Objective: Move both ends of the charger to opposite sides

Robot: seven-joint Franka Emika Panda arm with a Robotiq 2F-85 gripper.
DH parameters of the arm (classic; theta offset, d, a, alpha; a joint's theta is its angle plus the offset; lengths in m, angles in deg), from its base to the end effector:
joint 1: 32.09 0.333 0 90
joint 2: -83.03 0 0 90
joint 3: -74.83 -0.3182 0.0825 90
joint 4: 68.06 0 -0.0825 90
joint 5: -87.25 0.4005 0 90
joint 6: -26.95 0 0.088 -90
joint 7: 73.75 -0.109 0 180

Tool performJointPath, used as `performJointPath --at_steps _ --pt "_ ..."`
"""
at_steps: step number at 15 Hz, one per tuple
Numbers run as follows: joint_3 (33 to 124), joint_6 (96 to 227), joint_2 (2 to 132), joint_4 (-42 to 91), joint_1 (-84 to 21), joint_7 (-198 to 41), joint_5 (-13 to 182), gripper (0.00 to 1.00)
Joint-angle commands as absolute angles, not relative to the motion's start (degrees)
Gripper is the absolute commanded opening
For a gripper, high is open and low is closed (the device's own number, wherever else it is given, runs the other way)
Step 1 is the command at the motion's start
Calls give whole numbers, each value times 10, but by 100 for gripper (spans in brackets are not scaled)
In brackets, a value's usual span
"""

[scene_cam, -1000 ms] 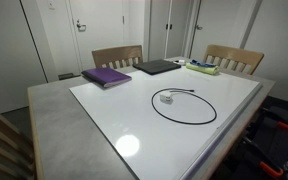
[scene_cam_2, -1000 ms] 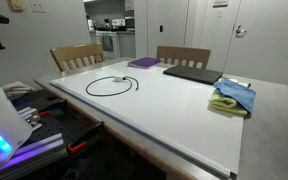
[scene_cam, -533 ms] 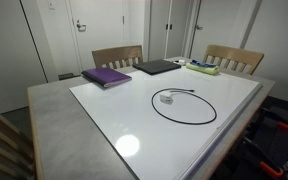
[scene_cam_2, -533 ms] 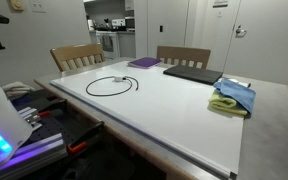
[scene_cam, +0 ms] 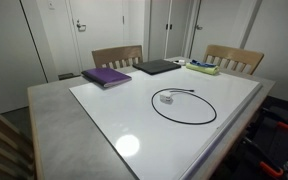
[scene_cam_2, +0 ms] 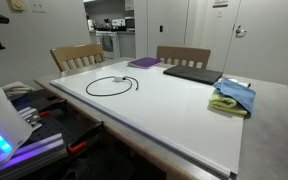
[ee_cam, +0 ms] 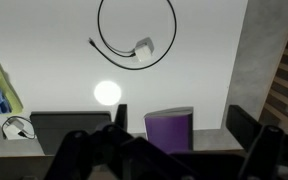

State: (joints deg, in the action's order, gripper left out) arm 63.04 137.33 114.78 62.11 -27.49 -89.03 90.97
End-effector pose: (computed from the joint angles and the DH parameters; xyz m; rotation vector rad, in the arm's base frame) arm 0.4004 0.1368 0.5758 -3.1165 0.0257 -0.3197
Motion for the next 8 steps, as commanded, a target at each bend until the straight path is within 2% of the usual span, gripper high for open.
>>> performJointPath --at_steps 1,8 --pt "635 1420 1102 622 -268 -878 915 100" --pt "627 1487 1015 616 -256 -897 915 100"
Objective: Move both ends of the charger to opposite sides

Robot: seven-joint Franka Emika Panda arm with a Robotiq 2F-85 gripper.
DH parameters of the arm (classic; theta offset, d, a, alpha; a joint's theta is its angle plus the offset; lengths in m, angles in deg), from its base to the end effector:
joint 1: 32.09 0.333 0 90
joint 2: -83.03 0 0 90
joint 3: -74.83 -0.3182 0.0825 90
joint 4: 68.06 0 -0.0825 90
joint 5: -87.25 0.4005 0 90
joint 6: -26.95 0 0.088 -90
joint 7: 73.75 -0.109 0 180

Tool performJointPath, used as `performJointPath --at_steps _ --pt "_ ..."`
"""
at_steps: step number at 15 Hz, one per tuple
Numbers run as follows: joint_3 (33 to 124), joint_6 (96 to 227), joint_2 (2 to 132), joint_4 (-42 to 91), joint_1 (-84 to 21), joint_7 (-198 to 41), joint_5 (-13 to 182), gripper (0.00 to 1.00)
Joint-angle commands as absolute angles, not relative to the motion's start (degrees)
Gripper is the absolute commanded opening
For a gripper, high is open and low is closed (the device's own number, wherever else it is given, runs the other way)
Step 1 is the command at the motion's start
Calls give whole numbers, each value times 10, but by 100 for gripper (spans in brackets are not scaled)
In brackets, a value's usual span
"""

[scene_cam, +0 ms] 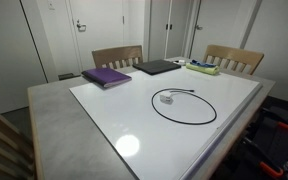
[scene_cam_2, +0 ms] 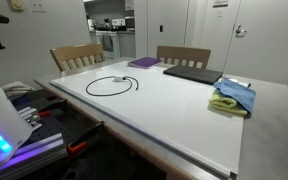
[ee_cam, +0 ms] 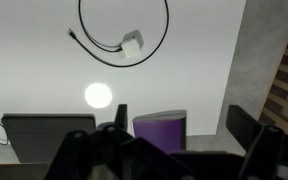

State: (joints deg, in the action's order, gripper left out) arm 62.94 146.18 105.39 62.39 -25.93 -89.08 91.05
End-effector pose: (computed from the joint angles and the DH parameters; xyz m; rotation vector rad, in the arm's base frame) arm 0.4441 0.1562 0.5185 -3.0926 -0.0196 -0.2870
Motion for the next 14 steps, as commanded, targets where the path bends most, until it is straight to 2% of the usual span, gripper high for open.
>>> performJointPath --at_steps 1,14 --pt "627 1495 1001 614 -255 -901 914 100" --pt "637 1555 818 553 -254 -1066 856 100"
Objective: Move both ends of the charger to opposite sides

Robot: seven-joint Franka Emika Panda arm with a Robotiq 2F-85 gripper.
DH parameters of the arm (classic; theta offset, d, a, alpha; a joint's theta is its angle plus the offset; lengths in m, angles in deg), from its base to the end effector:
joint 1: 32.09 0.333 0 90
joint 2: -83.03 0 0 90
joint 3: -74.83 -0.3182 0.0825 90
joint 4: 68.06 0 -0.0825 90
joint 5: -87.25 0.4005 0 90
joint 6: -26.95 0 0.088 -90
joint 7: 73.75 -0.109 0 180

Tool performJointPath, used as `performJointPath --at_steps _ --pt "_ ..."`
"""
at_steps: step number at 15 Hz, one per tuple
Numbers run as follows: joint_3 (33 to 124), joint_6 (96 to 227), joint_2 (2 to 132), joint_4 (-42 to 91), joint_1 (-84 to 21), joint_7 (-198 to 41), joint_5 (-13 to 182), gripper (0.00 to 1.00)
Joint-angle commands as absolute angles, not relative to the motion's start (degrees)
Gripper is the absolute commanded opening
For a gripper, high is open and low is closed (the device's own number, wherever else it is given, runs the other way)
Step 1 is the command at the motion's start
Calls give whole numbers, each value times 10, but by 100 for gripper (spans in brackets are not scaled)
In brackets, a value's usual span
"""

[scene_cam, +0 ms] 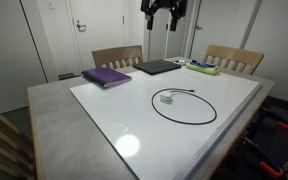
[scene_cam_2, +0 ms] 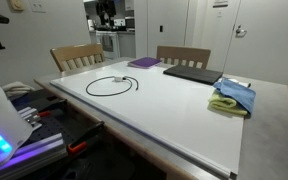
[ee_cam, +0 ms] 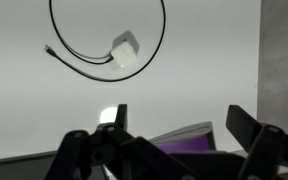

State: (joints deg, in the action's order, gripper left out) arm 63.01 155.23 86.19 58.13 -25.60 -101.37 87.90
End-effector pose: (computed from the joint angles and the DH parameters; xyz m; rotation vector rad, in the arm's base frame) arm 0.5154 0.1716 0.4050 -3.0944 0.2620 -0.1307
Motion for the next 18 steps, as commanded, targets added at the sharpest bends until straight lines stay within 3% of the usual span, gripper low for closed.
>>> performJointPath --at_steps 1,18 --pt "641 1555 807 549 -253 -1086 852 100" --pt "691 1692 725 601 -246 -1170 927 100"
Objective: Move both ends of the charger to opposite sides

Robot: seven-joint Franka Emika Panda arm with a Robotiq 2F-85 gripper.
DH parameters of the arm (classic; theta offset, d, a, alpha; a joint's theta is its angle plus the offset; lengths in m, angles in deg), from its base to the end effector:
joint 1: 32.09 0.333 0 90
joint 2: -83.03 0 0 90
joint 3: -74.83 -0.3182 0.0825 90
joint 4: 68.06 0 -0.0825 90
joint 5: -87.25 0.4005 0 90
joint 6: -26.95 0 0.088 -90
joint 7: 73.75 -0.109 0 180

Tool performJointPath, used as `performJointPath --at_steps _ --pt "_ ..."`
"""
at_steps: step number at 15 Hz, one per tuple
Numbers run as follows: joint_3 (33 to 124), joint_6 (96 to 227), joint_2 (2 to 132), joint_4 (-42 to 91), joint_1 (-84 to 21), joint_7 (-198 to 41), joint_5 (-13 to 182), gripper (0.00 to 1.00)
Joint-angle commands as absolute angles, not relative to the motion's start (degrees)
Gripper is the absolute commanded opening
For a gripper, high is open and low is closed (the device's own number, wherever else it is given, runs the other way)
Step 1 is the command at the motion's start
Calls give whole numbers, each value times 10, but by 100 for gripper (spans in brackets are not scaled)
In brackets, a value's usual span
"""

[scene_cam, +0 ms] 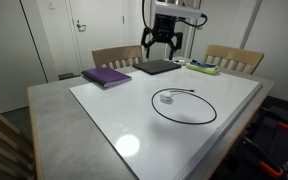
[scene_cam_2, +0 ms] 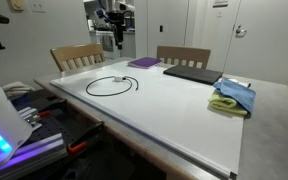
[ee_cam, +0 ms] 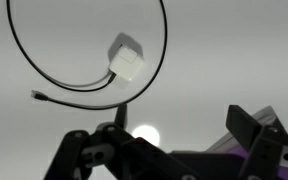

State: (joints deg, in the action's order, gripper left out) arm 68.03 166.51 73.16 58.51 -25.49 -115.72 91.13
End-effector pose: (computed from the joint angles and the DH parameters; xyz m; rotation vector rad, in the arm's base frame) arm 0.5501 0.1311 0.2956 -2.9423 0.8322 -0.0281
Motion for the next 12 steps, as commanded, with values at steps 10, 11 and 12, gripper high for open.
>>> performJointPath --at_steps 10,11,12 --pt "699 1754 694 627 -242 -1251 933 100" --pt "700 1757 692 631 -241 -1257 934 100" --pt "700 1760 692 635 -241 -1261 936 100"
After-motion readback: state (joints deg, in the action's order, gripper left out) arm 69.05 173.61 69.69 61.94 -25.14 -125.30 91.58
